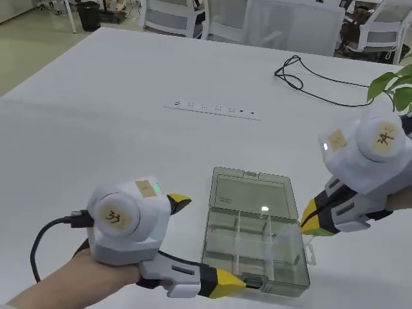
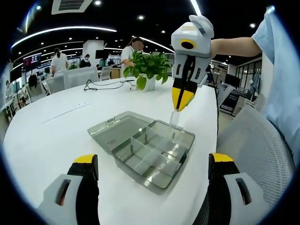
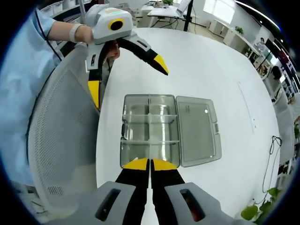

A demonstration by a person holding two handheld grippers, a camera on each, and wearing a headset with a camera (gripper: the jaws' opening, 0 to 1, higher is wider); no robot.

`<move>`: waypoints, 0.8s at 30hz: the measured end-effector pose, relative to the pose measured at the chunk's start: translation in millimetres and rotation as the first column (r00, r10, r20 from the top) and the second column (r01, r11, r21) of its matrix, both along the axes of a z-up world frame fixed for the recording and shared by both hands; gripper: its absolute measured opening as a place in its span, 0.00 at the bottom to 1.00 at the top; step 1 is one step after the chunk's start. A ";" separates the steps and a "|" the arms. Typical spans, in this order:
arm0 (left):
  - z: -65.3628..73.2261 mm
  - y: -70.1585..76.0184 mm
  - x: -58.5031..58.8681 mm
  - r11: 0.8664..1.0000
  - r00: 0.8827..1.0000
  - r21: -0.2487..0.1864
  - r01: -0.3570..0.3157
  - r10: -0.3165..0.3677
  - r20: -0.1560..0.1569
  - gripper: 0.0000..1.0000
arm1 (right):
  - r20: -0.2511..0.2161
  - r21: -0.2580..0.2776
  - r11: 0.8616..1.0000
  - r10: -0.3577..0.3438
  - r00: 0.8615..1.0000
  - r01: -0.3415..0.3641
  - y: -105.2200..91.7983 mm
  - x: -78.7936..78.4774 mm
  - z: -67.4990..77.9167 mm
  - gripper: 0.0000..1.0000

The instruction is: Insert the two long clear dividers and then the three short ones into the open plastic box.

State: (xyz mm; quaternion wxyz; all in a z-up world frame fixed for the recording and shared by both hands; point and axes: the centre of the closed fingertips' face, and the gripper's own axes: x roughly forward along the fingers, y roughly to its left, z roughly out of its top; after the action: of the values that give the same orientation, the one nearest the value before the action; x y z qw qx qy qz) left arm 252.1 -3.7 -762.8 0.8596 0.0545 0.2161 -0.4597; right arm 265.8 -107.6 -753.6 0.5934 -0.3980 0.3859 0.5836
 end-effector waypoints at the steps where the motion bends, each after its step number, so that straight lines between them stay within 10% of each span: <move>1: -0.2 0.1 0.1 1.000 1.000 -0.001 -0.001 0.001 0.001 1.00 | -0.001 -0.002 1.000 0.003 1.000 -0.003 -0.1 -0.4 -0.5 0.02; 24: -3.7 3.2 -2.7 1.000 1.000 -0.012 -0.004 0.004 -0.019 0.94 | -0.029 -0.046 0.998 0.036 0.999 -0.038 2.6 3.3 -25.3 0.02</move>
State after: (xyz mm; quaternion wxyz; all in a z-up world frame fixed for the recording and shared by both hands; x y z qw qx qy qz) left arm 249.4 -0.5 -766.5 0.8587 0.0445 0.2218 -0.4599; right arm 269.1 -105.0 -778.9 0.5675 -0.4103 0.4003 0.5910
